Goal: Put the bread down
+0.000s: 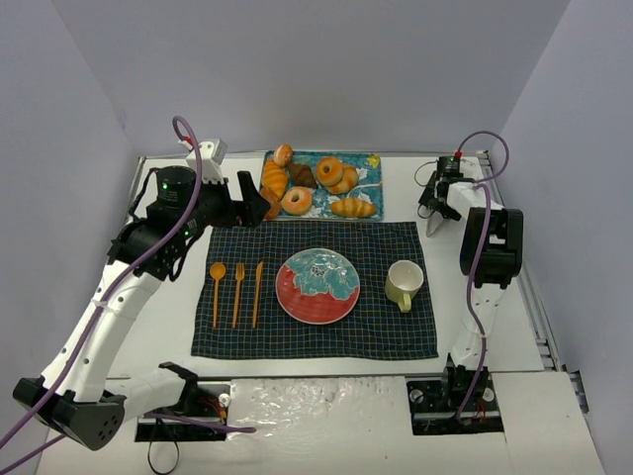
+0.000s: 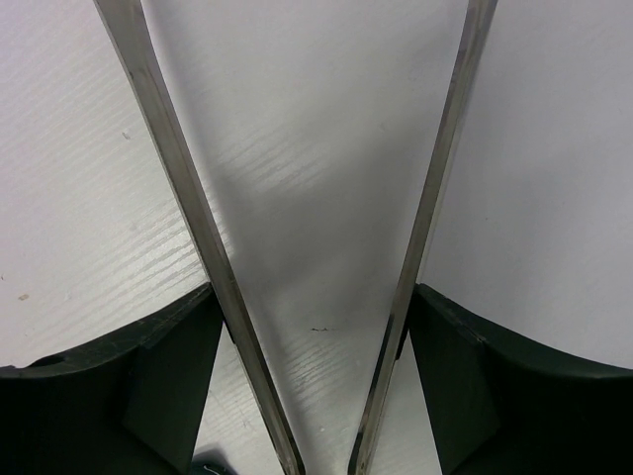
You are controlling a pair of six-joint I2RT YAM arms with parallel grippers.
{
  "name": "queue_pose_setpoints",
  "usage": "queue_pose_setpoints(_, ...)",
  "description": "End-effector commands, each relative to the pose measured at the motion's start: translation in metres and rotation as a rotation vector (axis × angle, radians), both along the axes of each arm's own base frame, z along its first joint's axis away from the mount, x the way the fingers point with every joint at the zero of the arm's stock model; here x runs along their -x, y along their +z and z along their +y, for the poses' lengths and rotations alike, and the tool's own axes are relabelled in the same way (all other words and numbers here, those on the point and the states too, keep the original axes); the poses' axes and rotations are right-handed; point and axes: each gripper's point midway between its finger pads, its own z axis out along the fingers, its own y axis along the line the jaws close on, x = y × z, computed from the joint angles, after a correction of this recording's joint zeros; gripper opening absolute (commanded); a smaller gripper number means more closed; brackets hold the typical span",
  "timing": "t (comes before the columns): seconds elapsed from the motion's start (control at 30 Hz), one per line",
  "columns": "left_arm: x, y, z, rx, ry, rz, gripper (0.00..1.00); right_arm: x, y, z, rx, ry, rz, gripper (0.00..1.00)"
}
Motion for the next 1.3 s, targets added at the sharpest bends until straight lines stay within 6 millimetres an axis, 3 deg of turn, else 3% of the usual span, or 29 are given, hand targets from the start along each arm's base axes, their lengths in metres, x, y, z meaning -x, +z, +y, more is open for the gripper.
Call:
queue_pose_setpoints(0.0, -0.005, 0.03, -0.004, 0.056, -0.005, -0.088, 0.97, 0.0, 0.023, 0.001, -0.015, -0.017, -0.052, 0.7)
queue_pose_setpoints(0.2, -0.004, 0.03, -0.004, 0.059, -0.007, -0.089, 0.97, 0.007, 0.023, 0.001, -0.015, -0.023, -0.046, 0.69)
queue_pose_setpoints(0.43, -0.003, 0.031, -0.004, 0.063, -0.008, -0.093, 0.97, 0.011, 0.023, 0.0, -0.01, -0.032, -0.044, 0.41)
queue_pose_setpoints(0.63, -0.002, 0.032, -0.004, 0.065, -0.011, -0.095, 0.97, 0.012, 0.038, 0.0, 0.0, -0.036, -0.069, 0.41)
queue_pose_setpoints(1.27, -0.002, 0.031, -0.005, 0.073, -0.014, -0.096, 0.97, 0.023, 0.122, -0.002, 0.049, -0.025, -0.19, 0.43)
